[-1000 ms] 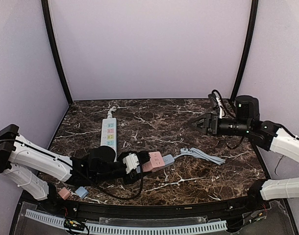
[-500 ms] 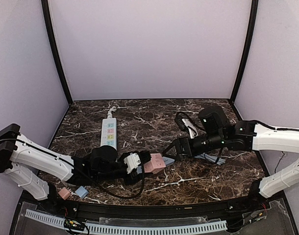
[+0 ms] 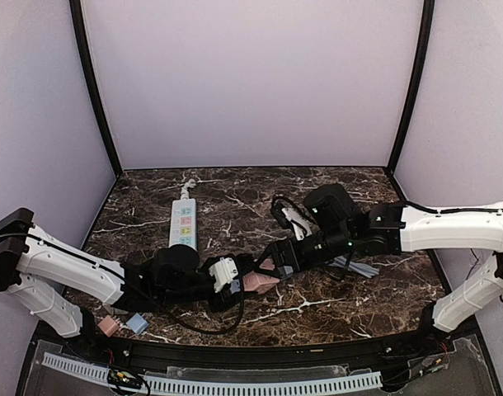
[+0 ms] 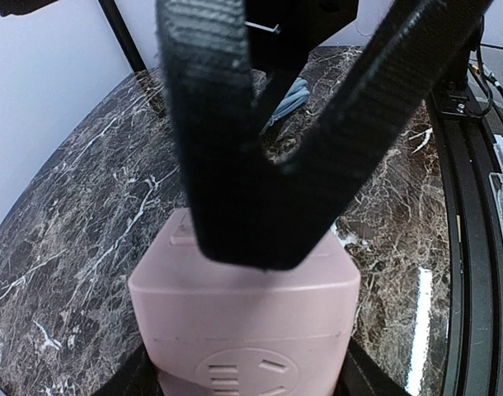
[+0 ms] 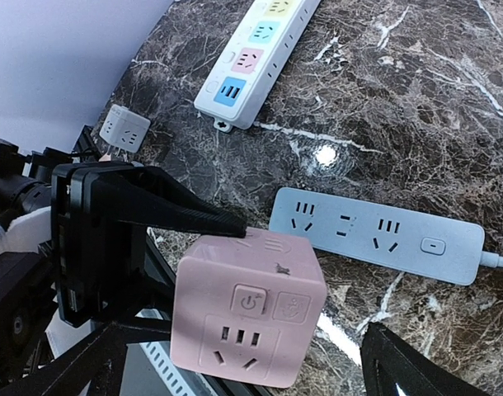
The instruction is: Insert the plug
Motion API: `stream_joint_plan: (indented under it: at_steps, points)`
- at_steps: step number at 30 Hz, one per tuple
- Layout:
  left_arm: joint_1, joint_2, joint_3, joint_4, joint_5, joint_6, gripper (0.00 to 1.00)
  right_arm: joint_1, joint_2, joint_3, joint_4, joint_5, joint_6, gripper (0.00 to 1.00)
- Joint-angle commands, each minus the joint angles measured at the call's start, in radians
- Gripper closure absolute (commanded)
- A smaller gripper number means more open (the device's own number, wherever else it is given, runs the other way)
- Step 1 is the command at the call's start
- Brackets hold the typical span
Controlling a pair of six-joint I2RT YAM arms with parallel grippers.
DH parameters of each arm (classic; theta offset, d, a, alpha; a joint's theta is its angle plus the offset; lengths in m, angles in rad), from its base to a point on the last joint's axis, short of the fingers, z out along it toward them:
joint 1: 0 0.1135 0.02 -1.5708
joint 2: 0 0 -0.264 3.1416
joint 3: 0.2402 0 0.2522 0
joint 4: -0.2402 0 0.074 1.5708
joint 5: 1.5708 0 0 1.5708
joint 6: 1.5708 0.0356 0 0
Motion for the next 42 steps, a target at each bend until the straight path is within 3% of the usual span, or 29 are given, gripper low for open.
stream_joint_plan:
  at_steps: [1,22,36,42]
  points:
    - [0.003,0.0,0.026,0.009,0.002,-0.013,0.99,0.017,0.023,0.028,0.012,0.01,0.02,0.01]
    - [0.003,0.023,0.044,-0.012,-0.007,-0.012,0.99,0.042,0.134,0.062,0.023,-0.015,0.056,0.08]
    - [0.003,0.04,0.053,-0.019,-0.022,-0.006,0.99,0.044,0.158,0.063,0.035,-0.024,0.056,0.24]
    - [0.003,0.043,0.054,-0.021,-0.024,-0.004,0.99,0.044,0.167,0.058,0.037,-0.025,0.055,0.37]
